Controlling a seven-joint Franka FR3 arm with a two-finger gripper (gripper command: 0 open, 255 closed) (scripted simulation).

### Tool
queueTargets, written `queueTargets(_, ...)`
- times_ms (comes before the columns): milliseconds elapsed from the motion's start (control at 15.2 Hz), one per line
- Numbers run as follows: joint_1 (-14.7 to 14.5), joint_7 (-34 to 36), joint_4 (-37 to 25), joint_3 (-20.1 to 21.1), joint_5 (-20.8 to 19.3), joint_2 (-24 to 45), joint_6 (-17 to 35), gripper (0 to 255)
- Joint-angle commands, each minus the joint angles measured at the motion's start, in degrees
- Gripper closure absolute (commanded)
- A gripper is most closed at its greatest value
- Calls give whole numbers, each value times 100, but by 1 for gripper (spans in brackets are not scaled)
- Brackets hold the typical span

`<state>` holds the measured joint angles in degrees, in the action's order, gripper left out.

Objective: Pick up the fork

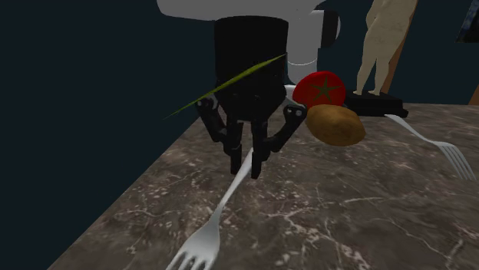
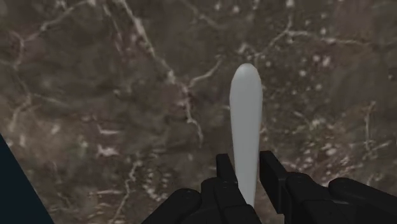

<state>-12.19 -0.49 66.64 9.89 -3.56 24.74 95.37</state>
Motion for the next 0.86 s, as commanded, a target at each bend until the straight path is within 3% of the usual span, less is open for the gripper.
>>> queueTargets(0, -15, 0, -214, 1, -6, 49, -171, 255)
queueTargets(660, -171, -1, -2004, -14, -102, 659, -1350, 255)
queueTargets(792, -175, -1, -2039, -15, -104, 673, -1372, 255)
